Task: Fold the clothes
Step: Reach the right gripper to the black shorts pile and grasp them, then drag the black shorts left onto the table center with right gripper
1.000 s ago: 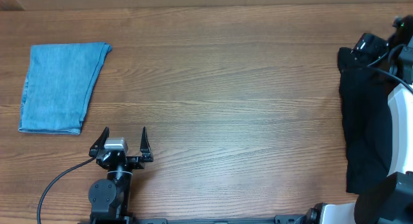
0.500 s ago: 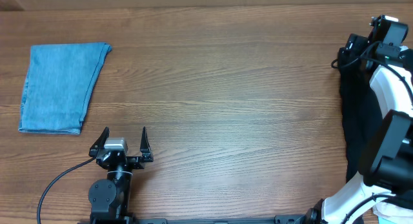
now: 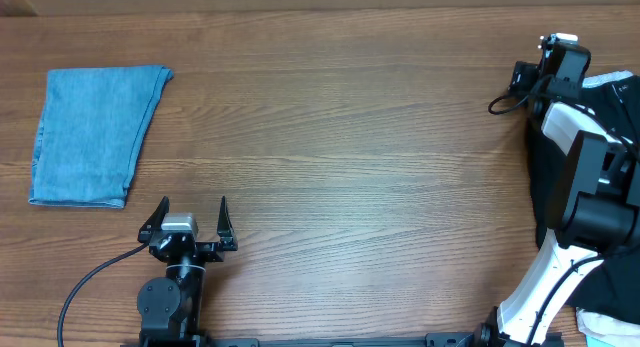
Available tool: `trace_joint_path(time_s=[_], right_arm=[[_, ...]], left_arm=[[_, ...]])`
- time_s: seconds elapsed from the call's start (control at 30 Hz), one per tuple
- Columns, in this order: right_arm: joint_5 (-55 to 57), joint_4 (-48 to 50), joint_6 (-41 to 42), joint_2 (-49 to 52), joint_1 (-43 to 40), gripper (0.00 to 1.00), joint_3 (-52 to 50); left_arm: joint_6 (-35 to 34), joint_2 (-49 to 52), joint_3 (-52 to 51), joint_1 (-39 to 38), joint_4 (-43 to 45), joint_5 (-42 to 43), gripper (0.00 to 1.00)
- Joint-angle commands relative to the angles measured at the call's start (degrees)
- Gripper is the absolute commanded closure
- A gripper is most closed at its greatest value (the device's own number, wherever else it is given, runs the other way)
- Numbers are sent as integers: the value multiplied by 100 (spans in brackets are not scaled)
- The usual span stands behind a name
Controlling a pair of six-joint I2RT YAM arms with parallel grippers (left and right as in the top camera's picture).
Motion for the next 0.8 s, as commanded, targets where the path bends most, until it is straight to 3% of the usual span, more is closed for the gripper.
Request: trace_joint_path(time_s=[0.0,0.1,0.13,0.17,0.2,0.3,0.4,0.6,0.77], right_arm=[[92,105,-48,367,-9,13,114],[92,153,-46,503,-9,15,114],[92,179,-46,503,-9,28,114],[94,216,-46,503,-9,35,116],[118,271,-46,503,-9,53,116],[433,372,-46,474,2,94,118],[887,400,-46,61,131,96,127],[874,129,-24,-1705,273,96,127],[0,-1097,-42,-3230,688,96,127]], left_arm=[[-57,-11,-20,31,11,-33,0],[-57,-11,-20,31,11,-31,0],[-57,-11,-20,31,11,-33,0],[-57,-11,-20,31,11,-31,0],[-57,-11,-20,31,11,-31,0],[-57,-11,-20,31,11,-33,0],[-55,-11,-20,31,11,-33,0],[-57,-11,-20,31,11,-33,0],[-57,-11,-20,31,11,-31,0]])
